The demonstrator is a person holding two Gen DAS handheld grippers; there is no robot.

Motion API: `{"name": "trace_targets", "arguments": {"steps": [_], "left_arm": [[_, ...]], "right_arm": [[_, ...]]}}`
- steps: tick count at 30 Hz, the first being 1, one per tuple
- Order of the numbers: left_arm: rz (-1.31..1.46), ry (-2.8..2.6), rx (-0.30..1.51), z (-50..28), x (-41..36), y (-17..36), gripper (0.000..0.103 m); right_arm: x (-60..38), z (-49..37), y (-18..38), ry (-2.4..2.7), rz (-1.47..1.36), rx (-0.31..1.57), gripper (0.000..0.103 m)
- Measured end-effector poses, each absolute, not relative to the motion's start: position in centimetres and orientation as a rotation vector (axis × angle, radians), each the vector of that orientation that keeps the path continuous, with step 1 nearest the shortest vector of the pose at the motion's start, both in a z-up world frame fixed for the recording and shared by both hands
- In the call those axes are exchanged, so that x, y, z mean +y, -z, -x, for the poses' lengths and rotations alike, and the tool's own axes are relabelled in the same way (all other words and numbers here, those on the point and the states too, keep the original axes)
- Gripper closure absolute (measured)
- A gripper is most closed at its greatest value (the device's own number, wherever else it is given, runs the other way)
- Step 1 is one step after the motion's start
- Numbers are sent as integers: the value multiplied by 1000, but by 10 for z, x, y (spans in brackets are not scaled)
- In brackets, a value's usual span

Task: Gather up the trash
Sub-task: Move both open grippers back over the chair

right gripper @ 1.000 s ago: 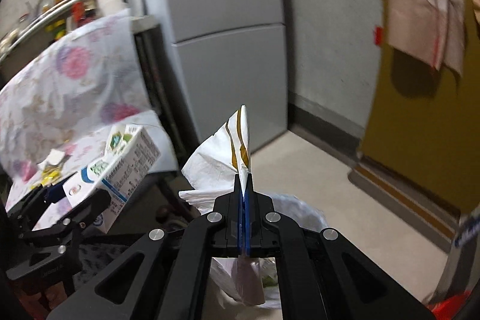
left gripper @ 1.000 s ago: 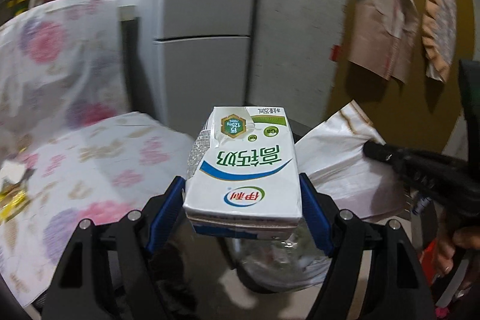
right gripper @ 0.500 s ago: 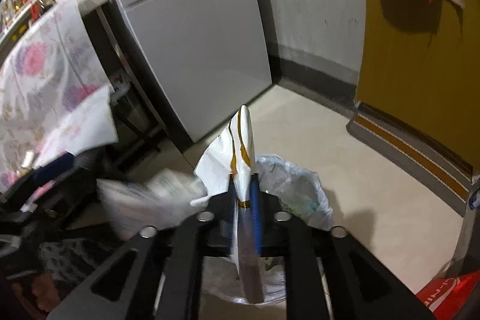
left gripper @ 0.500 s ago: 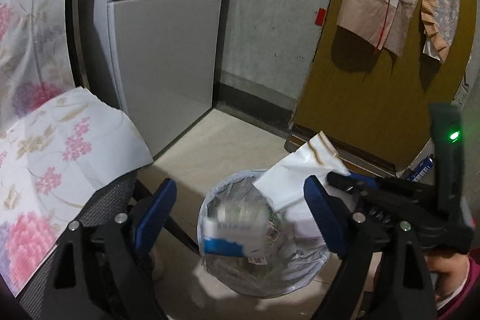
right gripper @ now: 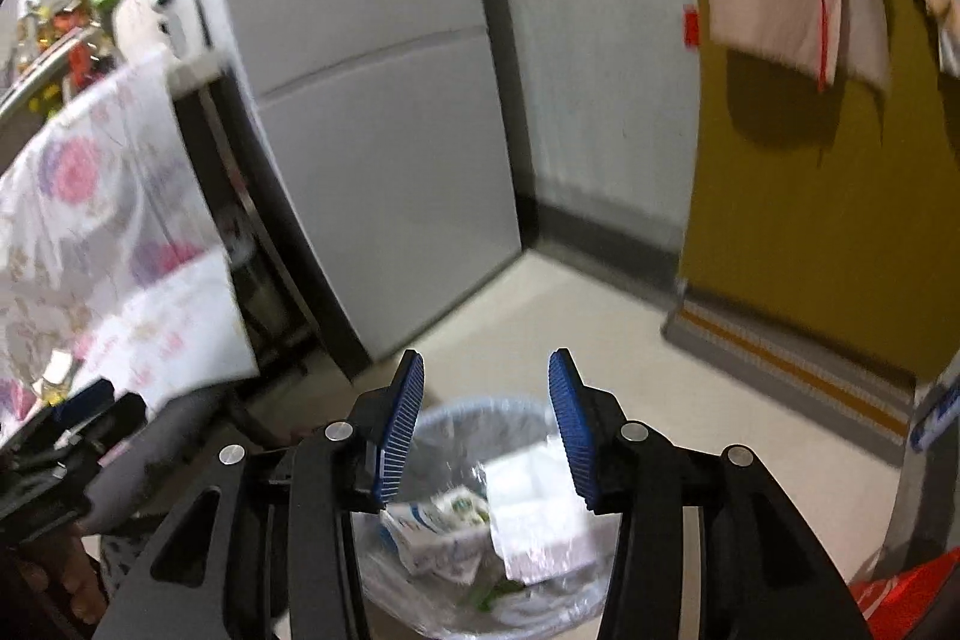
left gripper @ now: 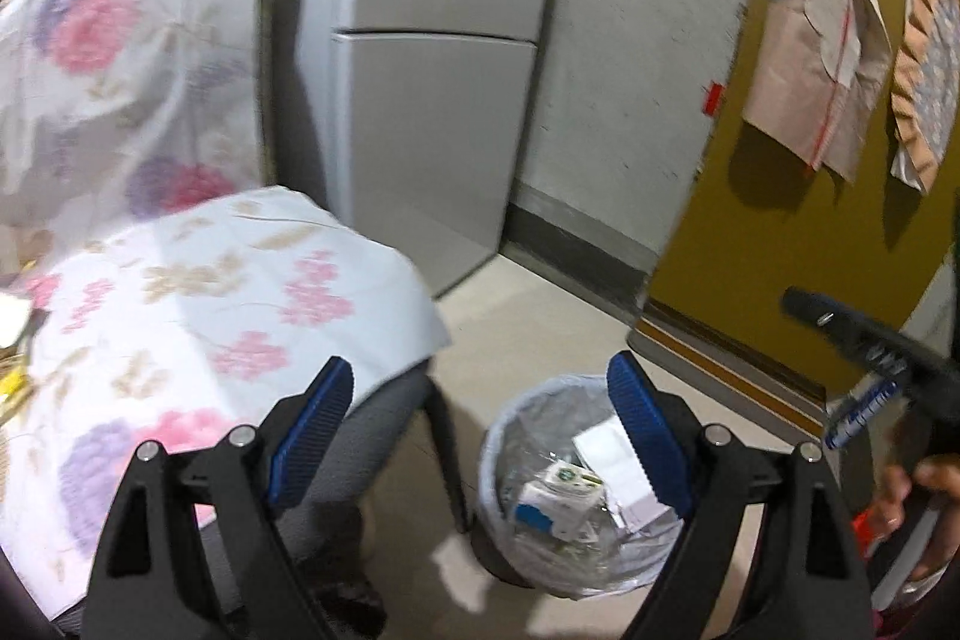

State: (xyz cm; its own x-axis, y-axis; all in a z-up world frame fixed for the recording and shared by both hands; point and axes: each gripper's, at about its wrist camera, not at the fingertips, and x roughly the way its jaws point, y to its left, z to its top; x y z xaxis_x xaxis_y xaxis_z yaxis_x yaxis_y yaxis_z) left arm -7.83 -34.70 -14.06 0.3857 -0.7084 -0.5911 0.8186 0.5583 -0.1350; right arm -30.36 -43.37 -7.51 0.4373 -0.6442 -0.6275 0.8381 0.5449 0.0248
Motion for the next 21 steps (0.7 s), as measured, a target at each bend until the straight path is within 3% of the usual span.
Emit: {"name": "trace_targets", "arguments": {"steps": [10, 21], "left_arm": [[-159, 761, 608, 53, -263, 114, 16], [-52, 387, 649, -6, -119, 121, 14]], "right_arm": [[-361, 215, 44, 658, -228, 601, 57], [-286, 71, 69, 297, -152, 700, 52]]}}
